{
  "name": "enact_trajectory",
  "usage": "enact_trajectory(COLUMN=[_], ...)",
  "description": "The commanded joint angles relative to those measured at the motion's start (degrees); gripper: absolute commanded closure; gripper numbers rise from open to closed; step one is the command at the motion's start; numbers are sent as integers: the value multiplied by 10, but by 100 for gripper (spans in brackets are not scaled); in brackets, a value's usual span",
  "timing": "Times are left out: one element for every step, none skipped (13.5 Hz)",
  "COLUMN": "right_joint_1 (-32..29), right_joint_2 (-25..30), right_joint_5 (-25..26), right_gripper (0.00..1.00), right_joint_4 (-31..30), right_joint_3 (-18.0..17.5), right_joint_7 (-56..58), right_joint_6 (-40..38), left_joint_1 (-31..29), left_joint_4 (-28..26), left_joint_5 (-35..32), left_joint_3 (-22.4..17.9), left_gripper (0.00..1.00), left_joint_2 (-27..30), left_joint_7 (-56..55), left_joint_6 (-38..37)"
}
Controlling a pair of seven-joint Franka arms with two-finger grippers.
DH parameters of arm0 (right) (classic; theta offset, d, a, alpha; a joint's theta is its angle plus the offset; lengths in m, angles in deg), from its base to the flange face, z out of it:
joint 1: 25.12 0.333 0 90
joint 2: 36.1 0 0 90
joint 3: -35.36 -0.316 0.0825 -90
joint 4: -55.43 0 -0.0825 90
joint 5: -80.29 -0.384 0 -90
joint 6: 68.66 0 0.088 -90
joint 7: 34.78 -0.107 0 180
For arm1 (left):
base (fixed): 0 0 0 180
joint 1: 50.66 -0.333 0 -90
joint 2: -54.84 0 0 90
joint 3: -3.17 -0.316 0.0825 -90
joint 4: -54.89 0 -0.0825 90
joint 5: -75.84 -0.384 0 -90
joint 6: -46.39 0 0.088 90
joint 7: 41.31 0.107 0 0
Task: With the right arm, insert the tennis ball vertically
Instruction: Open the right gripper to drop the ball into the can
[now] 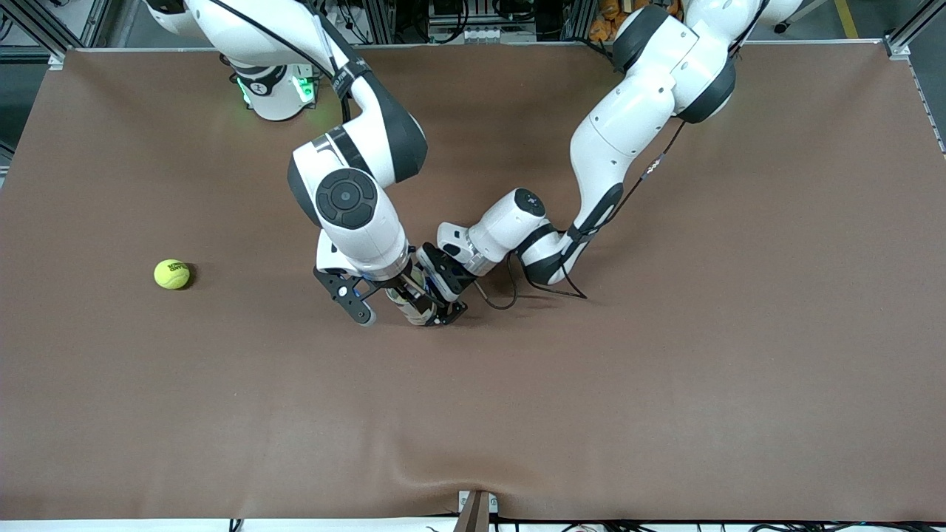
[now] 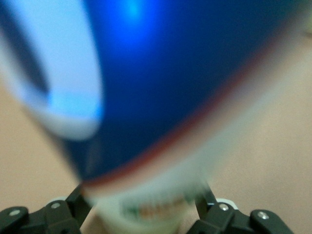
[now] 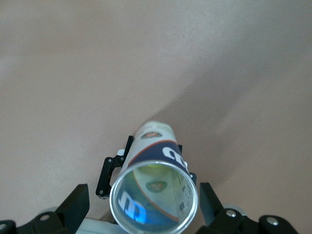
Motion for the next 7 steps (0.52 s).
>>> enact_trajectory(right_joint_1=[0, -3, -6, -14, -32, -51, -72], right_joint_2=[6, 9, 19, 29, 39, 52, 63], right_joint_5=[-4, -3, -2, -1, -3, -8, -8], right_gripper=[0, 0, 0, 0, 0, 0, 0], right_joint_4=[11, 11, 10, 10, 10, 10, 8], right_joint_3=[5, 6, 7, 8, 8, 7, 7], right_joint_7=[-7, 1, 35, 75, 108, 135, 162], right_joint_6=[-6, -7, -20, -55, -84, -95, -115], left_joint_1=[5, 4, 4, 4, 3, 2, 2], left_joint_4=[3, 3, 3, 3, -1, -3, -3], left_joint_5=[0, -1, -1, -1, -1, -1, -1], left_joint_3=[-7, -7, -7, -7, -7, -7, -7], left_gripper=[10, 10, 10, 9, 9, 9, 9], left_joint_2=[2, 2, 2, 2, 2, 2, 2], left_joint_7=[-2, -2, -2, -1, -1, -1, -1], left_joint_6=[9, 9, 10, 14, 21, 25, 26])
